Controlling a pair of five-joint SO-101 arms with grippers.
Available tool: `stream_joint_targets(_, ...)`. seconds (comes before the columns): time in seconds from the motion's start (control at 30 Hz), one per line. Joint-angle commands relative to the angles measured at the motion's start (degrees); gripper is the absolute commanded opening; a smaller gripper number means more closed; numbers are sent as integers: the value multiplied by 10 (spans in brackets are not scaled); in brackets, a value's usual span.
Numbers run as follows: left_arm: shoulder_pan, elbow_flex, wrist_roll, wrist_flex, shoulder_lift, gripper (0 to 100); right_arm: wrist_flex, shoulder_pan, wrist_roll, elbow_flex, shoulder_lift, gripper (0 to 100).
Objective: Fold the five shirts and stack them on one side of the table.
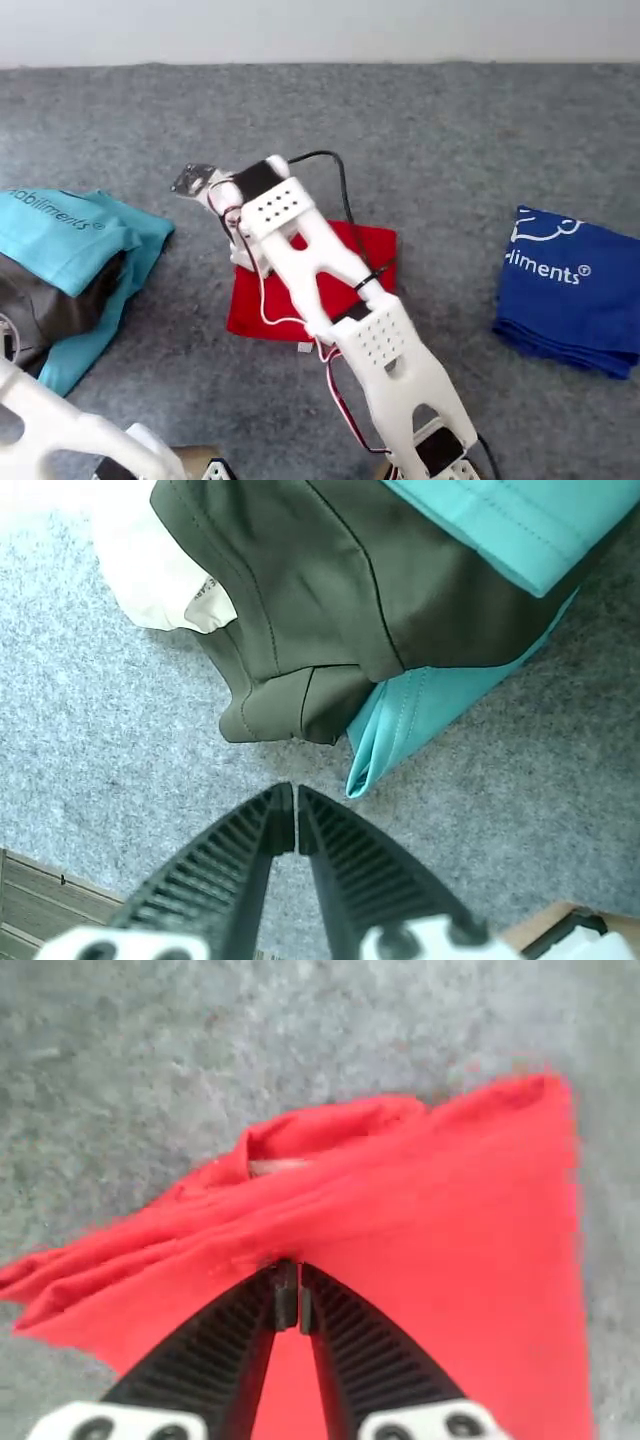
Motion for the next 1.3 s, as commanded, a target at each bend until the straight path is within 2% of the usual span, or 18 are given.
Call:
stream_joint_targets(0.0,0,-24,-3,-1,-14,16,24,33,-35,53,-116,15)
stream_joint_targets(0.37,-4,-25,-3,-1,-14,16,24,120,-37,448,-422,15)
stream_joint_targets(0.5,-4,-25,-3,-1,-14,16,19,143,-38,564,-452,13)
stream_joint_targets(0.63,-4,-24,-3,-1,-14,16,-51,145,-39,630,-429,12)
stream_joint_targets(0.77,-3,-24,-3,-2,-14,16,-121,142,-39,664,-378,11)
stream_joint_targets(0.87,-4,-24,-4,-2,-14,16,-101,145,-46,657,-365,10)
stream_joint_targets(1.0,-4,-24,-4,-2,-14,16,-48,155,-107,613,-413,10)
stream_joint_targets(1.27,0,-23,-4,-2,-13,17,14,154,-120,590,-537,21)
